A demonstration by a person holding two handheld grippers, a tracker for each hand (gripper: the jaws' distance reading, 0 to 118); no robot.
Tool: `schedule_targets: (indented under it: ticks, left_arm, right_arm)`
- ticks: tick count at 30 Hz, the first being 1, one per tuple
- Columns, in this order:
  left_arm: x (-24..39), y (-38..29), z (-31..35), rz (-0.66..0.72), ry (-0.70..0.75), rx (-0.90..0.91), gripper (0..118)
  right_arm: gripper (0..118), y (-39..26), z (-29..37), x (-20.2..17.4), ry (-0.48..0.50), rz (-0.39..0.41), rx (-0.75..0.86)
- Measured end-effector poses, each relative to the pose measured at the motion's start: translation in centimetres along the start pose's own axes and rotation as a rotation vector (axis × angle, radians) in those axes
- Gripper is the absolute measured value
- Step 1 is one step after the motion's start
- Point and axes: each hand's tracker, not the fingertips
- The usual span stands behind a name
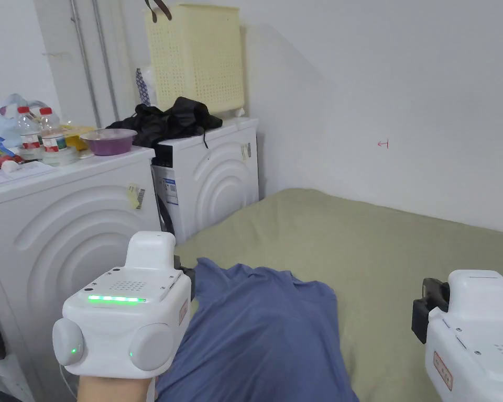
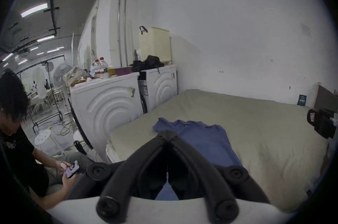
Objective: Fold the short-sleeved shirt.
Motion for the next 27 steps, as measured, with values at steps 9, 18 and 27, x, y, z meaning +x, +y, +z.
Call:
schedule_targets:
  ticks: [9,18,27]
  left_arm:
    - [6.0,-3.6,-12.4,0.015,-0.160,-0.251,0]
    - [12.8,-9.5,-27.3,-0.028,-0.252,-0.576,0]
    - [15.3,-11.9,-31.6,-0.048,-0.280,-0.688,102]
  right_arm:
    - [0,-3.6,-2.6,1.7,-0.015,0.018,-0.097]
    - [0,-7.6,-6.3,4.3,-0.036,0.001,-0.184]
    - [0,-11.2,-7.9,6.2,-0.057,-0.028,-0.263]
